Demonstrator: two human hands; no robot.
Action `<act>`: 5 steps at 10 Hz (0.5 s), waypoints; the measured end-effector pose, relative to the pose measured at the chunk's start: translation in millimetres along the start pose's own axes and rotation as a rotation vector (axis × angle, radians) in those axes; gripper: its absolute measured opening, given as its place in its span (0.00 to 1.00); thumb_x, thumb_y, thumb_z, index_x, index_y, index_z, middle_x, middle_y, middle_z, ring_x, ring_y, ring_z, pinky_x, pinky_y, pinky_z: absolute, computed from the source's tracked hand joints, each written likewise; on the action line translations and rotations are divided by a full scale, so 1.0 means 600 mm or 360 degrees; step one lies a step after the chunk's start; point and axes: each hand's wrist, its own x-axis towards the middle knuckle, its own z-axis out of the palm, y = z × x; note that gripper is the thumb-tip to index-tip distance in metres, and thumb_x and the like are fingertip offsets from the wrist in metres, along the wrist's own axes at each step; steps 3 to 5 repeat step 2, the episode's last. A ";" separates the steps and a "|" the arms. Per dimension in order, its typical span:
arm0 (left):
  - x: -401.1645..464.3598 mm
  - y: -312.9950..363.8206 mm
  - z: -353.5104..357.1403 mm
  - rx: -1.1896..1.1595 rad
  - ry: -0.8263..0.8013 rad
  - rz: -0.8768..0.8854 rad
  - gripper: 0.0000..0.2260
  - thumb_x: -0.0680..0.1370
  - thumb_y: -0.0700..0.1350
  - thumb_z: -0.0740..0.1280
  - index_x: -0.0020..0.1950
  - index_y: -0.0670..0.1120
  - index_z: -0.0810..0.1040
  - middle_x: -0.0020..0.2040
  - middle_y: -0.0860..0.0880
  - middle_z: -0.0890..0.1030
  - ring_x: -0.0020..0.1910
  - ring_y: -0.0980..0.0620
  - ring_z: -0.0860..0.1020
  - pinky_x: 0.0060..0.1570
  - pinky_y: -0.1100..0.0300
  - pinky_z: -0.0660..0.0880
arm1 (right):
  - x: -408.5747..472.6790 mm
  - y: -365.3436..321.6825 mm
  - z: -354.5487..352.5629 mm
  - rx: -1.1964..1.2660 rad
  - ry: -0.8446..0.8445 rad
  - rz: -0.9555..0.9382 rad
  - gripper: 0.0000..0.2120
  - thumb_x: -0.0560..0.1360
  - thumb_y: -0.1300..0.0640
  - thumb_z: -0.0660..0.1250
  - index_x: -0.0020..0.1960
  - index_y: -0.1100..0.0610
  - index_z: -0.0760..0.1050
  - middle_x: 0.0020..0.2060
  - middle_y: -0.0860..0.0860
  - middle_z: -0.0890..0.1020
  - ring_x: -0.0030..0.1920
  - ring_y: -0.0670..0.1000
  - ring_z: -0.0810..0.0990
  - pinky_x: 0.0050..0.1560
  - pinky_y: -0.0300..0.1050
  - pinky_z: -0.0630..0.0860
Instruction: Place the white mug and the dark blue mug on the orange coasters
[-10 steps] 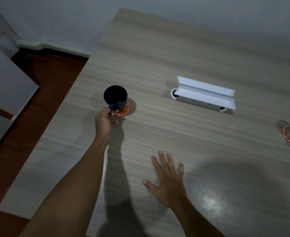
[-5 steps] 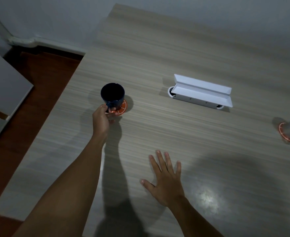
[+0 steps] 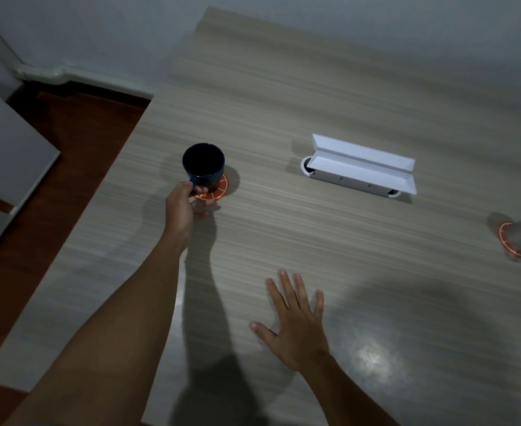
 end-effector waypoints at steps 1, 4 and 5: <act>-0.011 -0.003 -0.009 -0.0033 0.0025 0.0028 0.05 0.84 0.46 0.59 0.53 0.49 0.74 0.57 0.45 0.83 0.41 0.46 0.84 0.41 0.52 0.75 | 0.000 0.004 -0.002 0.0012 -0.0048 0.0004 0.42 0.75 0.23 0.46 0.80 0.40 0.35 0.81 0.44 0.33 0.79 0.52 0.28 0.76 0.70 0.34; -0.030 -0.009 -0.016 -0.0083 0.0054 0.0078 0.07 0.83 0.45 0.62 0.61 0.49 0.70 0.59 0.45 0.81 0.43 0.43 0.84 0.40 0.51 0.77 | 0.000 0.002 -0.005 0.0023 -0.0071 -0.0001 0.42 0.75 0.23 0.46 0.80 0.40 0.34 0.81 0.44 0.32 0.79 0.52 0.27 0.76 0.70 0.34; -0.030 -0.009 -0.016 -0.0083 0.0054 0.0078 0.07 0.83 0.45 0.62 0.61 0.49 0.70 0.59 0.45 0.81 0.43 0.43 0.84 0.40 0.51 0.77 | 0.000 0.002 -0.005 0.0023 -0.0071 -0.0001 0.42 0.75 0.23 0.46 0.80 0.40 0.34 0.81 0.44 0.32 0.79 0.52 0.27 0.76 0.70 0.34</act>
